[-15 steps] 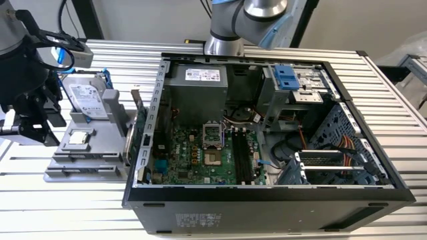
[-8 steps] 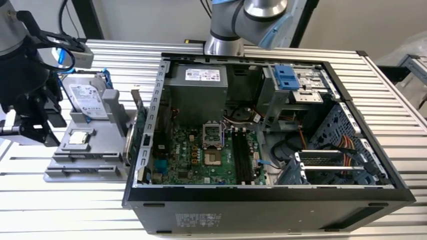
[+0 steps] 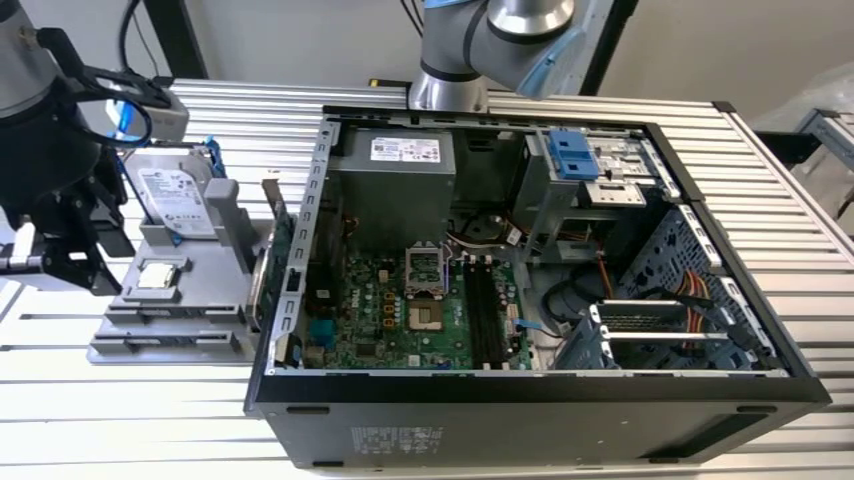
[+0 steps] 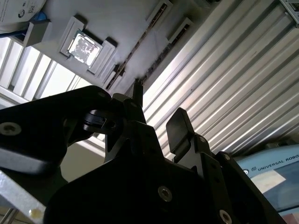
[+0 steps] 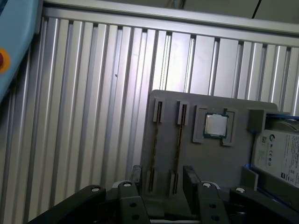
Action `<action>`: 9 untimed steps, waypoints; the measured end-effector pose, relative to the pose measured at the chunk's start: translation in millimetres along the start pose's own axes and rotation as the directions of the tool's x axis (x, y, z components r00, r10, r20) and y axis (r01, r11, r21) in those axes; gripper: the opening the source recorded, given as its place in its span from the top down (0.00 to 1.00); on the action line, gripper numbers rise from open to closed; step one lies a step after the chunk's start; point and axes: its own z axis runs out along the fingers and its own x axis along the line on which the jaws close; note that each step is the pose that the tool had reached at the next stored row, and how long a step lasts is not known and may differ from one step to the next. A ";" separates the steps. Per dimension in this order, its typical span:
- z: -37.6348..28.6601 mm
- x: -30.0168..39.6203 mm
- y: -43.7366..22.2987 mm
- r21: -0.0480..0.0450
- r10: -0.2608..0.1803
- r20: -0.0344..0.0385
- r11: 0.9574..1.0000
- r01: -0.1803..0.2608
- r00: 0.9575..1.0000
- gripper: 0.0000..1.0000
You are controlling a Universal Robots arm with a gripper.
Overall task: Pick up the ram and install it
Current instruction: 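Pick up the ram and move it above insertion slot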
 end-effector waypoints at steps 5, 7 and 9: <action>1.7 0.0 -0.1 0.000 0.000 0.000 1.000 0.000 1.000 0.00; 1.8 0.0 0.0 0.000 0.000 0.000 1.000 0.000 1.000 0.00; 2.4 0.0 -0.1 0.000 0.004 0.000 1.000 -0.004 1.000 0.00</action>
